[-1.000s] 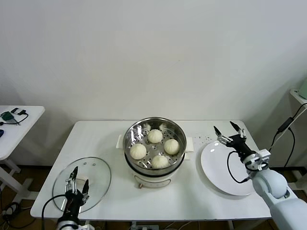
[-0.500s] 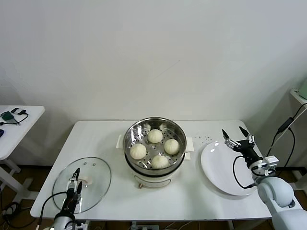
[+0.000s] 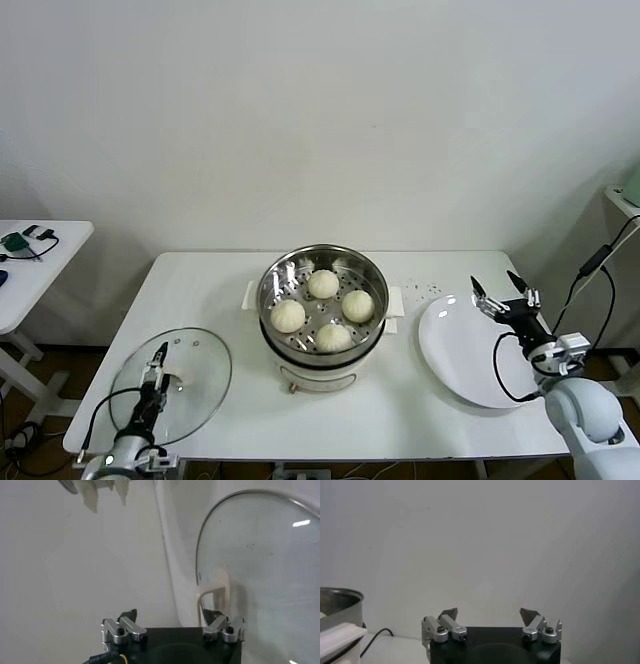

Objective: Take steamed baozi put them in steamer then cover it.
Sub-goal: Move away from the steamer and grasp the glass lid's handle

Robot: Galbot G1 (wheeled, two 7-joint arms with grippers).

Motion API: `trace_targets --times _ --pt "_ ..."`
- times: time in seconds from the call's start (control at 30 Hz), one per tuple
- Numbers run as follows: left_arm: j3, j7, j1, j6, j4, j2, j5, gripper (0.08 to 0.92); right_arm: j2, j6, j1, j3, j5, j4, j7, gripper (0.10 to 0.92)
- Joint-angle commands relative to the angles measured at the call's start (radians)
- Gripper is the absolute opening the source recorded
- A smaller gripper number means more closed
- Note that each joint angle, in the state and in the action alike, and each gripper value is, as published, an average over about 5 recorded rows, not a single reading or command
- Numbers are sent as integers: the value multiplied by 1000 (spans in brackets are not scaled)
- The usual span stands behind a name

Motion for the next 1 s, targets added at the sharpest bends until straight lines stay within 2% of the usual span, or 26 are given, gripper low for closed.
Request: trace_targets --times 0.03,0.17,0.27,0.6,0.87,1.0 --pt "11 -58 -94 -36 115 19 -21 823 9 -2 -11 13 -18 -1 -5 823" --pt "13 -89 -110 -68 150 23 -24 815 10 1 -16 18 -26 0 -10 823" --pt "11 -99 -114 -91 158 24 -23 763 13 3 -17 20 -30 0 -12 823" --pt "-7 -98 -89 -107 143 36 -63 480 29 10 -7 13 -60 -4 -18 823" --pt "-2 -100 -30 -54 27 54 -159 246 34 18 9 8 -69 -15 -14 823" --pt "9 -85 22 2 -75 66 -204 173 32 22 15 4 -76 -19 -16 823"
